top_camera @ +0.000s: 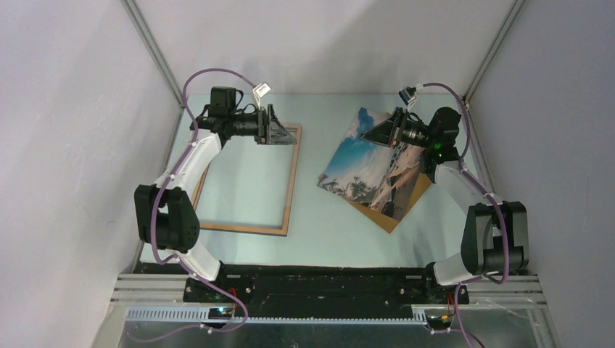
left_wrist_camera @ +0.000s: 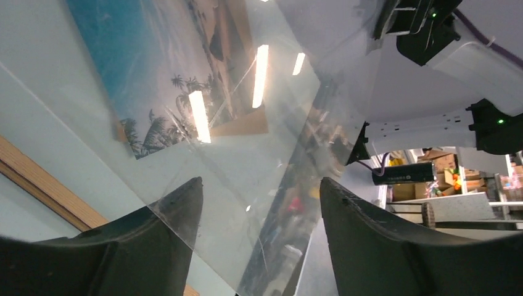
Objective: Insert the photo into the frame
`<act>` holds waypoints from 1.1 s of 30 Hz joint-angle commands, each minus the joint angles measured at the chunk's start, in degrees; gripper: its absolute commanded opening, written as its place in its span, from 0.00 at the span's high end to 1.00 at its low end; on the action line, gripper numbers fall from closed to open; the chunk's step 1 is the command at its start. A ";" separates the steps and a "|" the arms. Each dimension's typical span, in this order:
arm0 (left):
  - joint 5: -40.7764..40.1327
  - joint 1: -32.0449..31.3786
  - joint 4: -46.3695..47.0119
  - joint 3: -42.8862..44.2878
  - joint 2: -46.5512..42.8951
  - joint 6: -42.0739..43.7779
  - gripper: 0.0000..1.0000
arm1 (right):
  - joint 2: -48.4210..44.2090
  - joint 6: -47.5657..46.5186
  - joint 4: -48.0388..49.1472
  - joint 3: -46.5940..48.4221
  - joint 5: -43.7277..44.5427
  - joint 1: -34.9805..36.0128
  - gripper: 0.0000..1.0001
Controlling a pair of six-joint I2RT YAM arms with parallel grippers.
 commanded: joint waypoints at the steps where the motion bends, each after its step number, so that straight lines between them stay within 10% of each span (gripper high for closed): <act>1: 3.37 0.28 2.25 -0.07 -2.21 -1.76 0.29 | 0.06 -3.72 -0.50 -1.04 3.75 0.93 1.00; 28: 1.36 0.29 3.87 -0.01 -3.55 -3.50 1.00 | 0.49 -8.28 -1.97 -6.69 7.42 1.84 0.99; 33: -0.86 1.76 3.91 -1.73 -5.75 -3.64 1.00 | -1.24 -11.21 -6.48 -6.93 8.43 1.88 0.69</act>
